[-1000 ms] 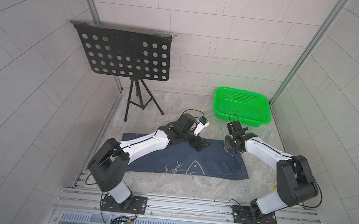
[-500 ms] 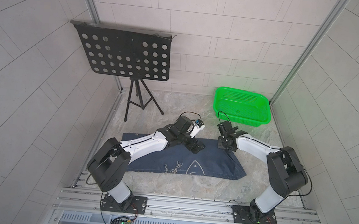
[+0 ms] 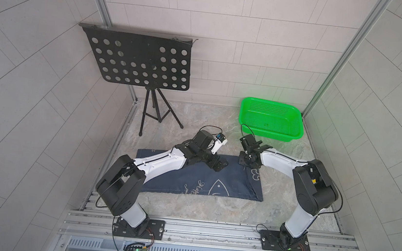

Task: Roll up the pillowcase
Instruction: Roll the pillowcase at the center of the board.

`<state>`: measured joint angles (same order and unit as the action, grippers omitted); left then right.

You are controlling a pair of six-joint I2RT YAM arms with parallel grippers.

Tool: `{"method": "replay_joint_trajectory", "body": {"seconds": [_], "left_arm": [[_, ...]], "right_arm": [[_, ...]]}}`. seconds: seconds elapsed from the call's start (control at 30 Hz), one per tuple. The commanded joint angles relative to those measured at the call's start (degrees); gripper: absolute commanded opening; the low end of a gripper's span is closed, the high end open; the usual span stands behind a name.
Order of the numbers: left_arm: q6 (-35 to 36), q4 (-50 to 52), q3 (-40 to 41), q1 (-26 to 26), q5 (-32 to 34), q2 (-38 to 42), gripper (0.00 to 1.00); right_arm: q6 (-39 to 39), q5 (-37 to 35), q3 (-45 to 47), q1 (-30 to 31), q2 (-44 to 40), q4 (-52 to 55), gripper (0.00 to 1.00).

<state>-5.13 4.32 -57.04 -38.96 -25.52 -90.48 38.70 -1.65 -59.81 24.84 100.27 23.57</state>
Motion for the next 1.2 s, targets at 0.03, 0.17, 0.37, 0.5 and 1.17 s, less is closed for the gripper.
{"method": "replay_joint_trajectory", "body": {"seconds": [0.03, 0.17, 0.37, 0.5, 1.17], "left_arm": [[-0.40, -1.38, 0.45, 0.37, -0.91, 0.03, 0.95], [-1.31, -2.12, -0.26, 0.22, -1.44, -1.12, 0.94], [-5.77, -6.09, -0.33, 0.18, -1.93, -3.56, 0.93], [-9.81, -7.10, -4.04, -0.63, -2.61, -7.93, 0.91], [-17.84, -3.12, -23.59, -7.97, -3.31, -29.34, 0.81]], "right_arm": [[0.96, 2.15, 0.35, 0.39, -2.33, 0.59, 0.23], [0.72, 4.17, -1.99, -0.07, -4.70, 0.63, 0.34], [-1.47, 8.32, -0.38, -3.48, -15.02, 4.98, 0.39], [-5.32, 8.50, 5.94, -5.53, -24.13, 12.06, 0.37], [-10.58, 25.10, 24.60, -7.05, -29.08, 8.69, 0.15]]}}
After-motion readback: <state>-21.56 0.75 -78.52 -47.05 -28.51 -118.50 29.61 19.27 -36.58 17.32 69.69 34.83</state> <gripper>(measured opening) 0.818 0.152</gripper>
